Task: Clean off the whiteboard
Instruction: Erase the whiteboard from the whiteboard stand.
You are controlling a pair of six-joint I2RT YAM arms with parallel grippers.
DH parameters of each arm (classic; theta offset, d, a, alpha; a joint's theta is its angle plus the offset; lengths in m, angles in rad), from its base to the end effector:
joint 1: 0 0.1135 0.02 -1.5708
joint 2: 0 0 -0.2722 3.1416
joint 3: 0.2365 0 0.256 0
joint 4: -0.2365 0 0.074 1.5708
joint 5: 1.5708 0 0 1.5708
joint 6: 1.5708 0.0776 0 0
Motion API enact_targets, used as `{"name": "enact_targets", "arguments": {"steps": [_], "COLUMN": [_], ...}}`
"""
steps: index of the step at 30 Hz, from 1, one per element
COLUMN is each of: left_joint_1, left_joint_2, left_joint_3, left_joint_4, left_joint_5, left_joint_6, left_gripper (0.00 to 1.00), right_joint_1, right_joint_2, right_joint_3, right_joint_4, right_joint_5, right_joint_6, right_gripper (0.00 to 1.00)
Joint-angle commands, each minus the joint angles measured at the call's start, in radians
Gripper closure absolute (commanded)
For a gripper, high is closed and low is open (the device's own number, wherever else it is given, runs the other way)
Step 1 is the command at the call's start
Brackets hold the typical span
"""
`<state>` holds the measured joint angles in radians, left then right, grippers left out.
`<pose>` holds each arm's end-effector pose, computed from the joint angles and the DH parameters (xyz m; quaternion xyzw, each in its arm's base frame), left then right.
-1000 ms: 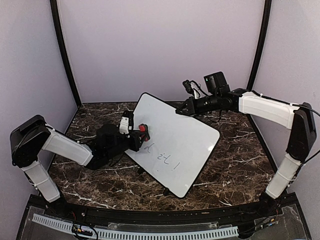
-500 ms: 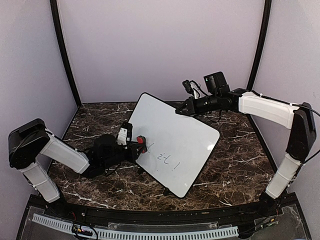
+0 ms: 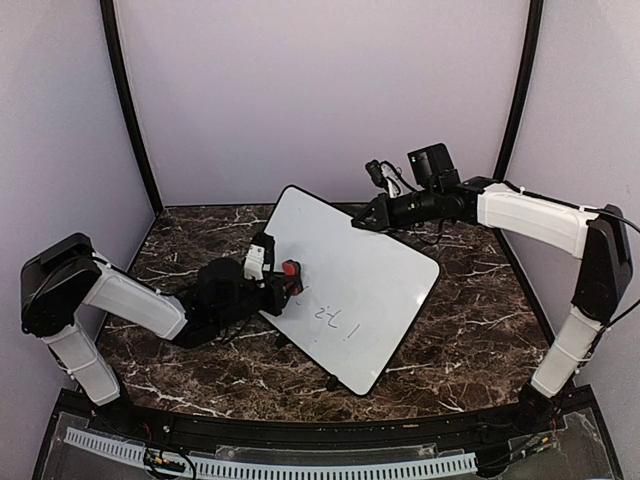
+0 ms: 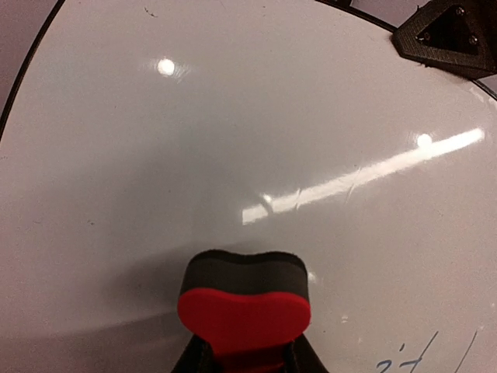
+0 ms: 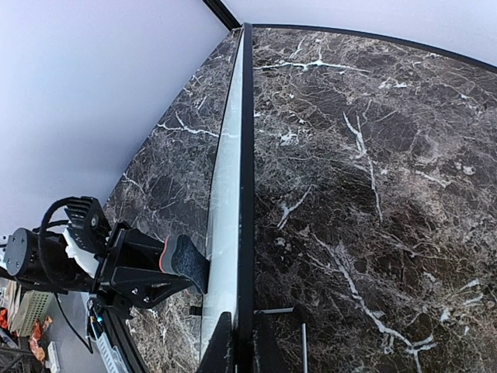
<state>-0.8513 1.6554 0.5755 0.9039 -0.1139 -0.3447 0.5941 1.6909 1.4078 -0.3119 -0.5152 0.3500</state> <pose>0.2452 -0.2665 0.1671 0.1564 0.7500 -0.3249 0.5545 0.3312 0.2699 0.2925 -0.2225 0.8333 0.4065 0.3014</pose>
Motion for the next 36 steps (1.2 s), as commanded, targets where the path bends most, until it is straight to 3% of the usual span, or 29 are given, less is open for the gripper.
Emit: {"name": "enact_targets", "arguments": {"steps": [1,17,32,36], "left_joint_1": [-0.006,-0.023,-0.041,-0.042], "left_joint_2": [0.051,-0.025,0.046,0.043], "left_joint_3": [0.082,-0.132,0.108,0.103], "left_joint_4": [-0.085,-0.054,-0.093,-0.102], "left_joint_5": [0.004,0.045,0.013,0.027], "left_joint_6": [0.035,-0.014,0.037,0.029], "left_gripper": [1.00,1.00,1.00,1.00], "right_joint_1": [0.053,0.051,0.052,0.051], "right_joint_2": [0.068,0.087,0.078,0.078], "right_joint_3": [-0.037,-0.014,-0.024,-0.026], "right_joint_4": [-0.073,-0.076,-0.081,-0.079], "right_joint_5": [-0.051,-0.063,-0.054,-0.055], "right_joint_6": [-0.091,-0.095,-0.095,-0.095], "right_gripper": [1.00,1.00,1.00,1.00]}}
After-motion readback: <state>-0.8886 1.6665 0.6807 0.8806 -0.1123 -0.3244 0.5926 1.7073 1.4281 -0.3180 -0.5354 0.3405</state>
